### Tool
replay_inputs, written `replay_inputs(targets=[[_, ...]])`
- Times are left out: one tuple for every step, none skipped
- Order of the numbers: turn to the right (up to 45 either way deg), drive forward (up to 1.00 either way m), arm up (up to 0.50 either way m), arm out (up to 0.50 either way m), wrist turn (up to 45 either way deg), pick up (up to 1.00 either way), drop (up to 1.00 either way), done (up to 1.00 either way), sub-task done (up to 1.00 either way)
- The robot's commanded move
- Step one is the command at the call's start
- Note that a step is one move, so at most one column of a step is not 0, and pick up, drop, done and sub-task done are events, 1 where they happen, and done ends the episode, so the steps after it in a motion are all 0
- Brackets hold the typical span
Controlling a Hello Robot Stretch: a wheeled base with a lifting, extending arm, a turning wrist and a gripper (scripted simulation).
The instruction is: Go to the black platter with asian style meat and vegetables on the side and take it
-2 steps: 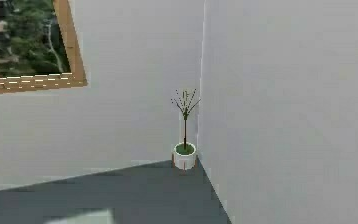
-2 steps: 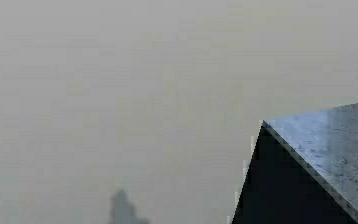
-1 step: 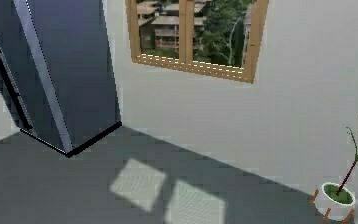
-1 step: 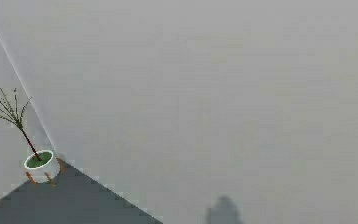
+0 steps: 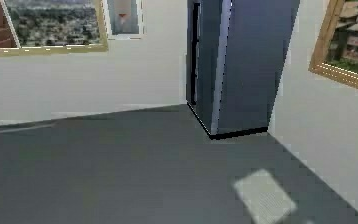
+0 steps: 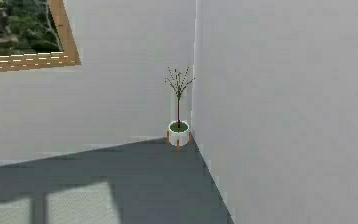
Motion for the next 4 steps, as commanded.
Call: replay_inputs(targets=[[-18.0, 0.00, 0.00, 0.00, 0.0, 0.00, 0.00, 0.00, 0.00], [0.0, 0.25, 0.00, 0.00, 0.0, 0.00, 0.00, 0.00, 0.00], [-45.0, 0.00, 0.00, 0.00, 0.0, 0.00, 0.00, 0.00, 0.00], [-12.0, 0.00, 0.00, 0.00, 0.0, 0.00, 0.00, 0.00, 0.00]])
